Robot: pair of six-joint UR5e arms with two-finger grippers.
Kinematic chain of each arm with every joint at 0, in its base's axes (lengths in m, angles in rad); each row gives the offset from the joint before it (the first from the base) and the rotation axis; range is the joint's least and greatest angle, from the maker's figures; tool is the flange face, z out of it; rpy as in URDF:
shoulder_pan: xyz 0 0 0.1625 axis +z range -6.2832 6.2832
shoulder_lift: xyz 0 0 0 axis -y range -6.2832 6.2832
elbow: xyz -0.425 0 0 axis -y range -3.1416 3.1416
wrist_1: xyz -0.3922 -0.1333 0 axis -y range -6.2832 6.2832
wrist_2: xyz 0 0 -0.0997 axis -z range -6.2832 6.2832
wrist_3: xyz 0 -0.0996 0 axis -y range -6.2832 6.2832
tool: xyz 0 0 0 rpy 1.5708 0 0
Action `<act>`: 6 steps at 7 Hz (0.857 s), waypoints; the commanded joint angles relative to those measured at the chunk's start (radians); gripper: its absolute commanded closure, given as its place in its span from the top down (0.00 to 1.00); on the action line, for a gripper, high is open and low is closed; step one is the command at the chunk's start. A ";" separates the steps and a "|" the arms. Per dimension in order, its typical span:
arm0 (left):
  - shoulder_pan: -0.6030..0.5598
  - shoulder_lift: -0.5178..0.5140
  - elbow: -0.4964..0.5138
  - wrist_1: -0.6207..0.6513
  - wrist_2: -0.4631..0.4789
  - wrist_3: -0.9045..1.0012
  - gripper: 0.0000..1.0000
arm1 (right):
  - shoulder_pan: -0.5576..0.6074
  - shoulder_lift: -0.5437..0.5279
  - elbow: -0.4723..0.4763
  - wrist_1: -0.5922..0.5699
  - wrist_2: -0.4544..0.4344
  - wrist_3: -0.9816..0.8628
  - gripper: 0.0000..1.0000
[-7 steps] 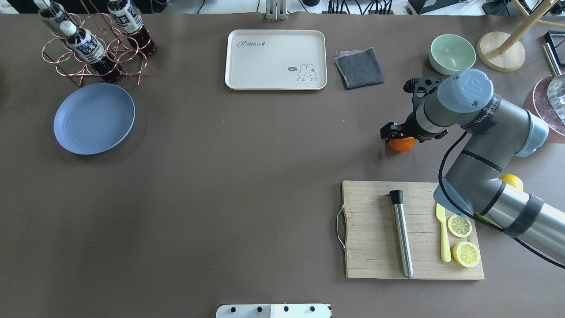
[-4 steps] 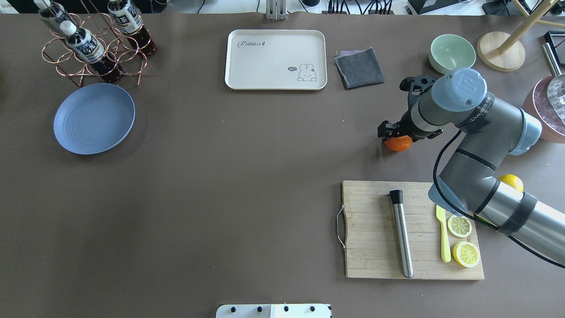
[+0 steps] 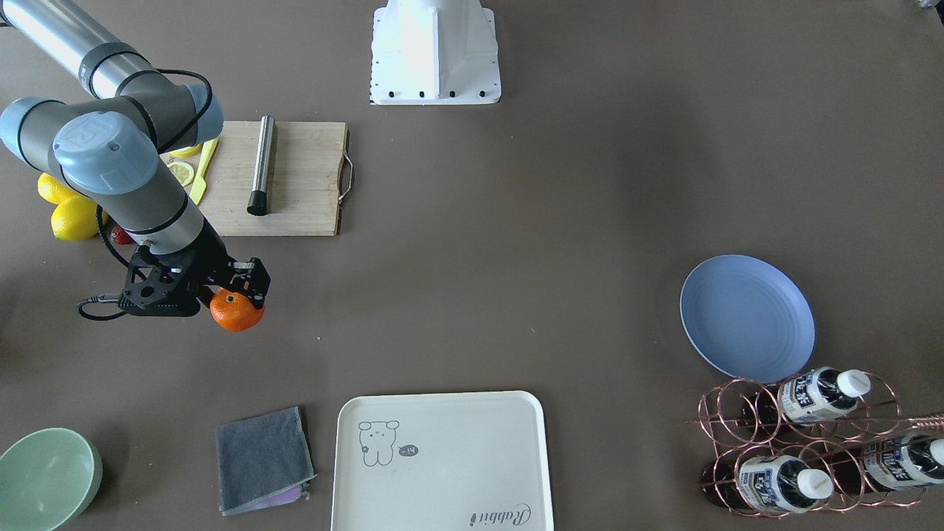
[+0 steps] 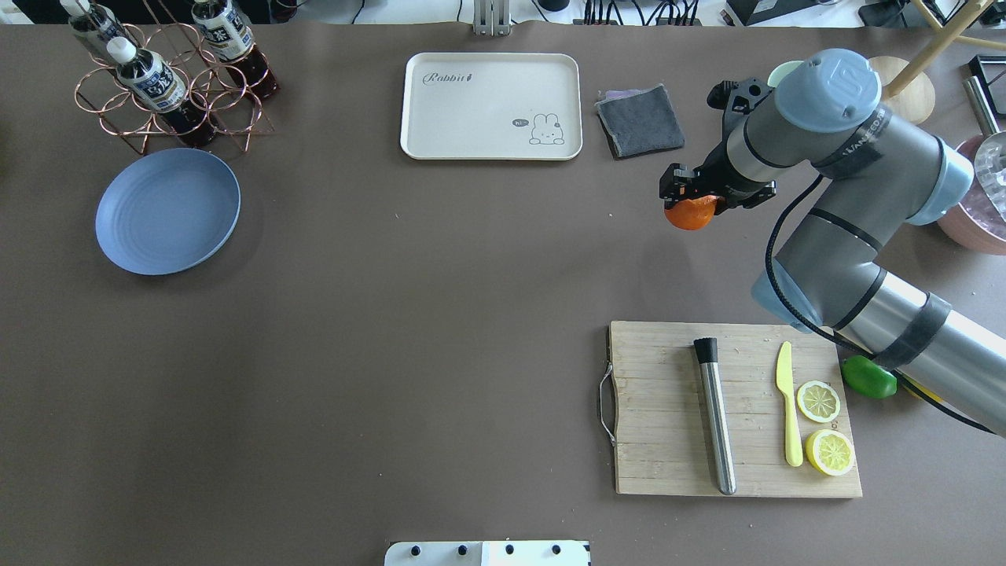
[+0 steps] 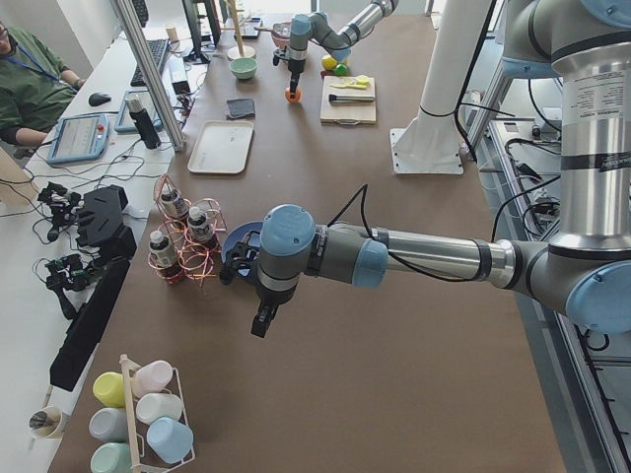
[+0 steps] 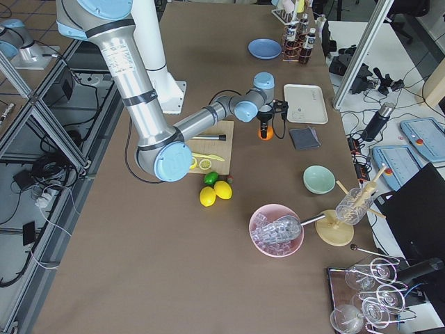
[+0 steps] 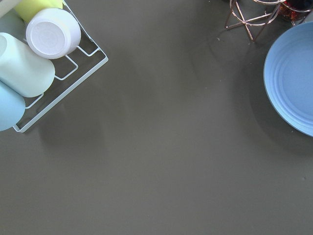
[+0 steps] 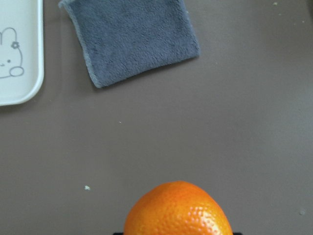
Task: Pick orange to plate
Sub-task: 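Close the right gripper on the orange and lift it, then carry the orange toward the blue plate while the left arm approaches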
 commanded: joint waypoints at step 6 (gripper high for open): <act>0.338 -0.115 0.271 -0.596 0.004 -0.748 0.98 | -0.074 0.112 0.217 -0.280 -0.098 0.075 0.00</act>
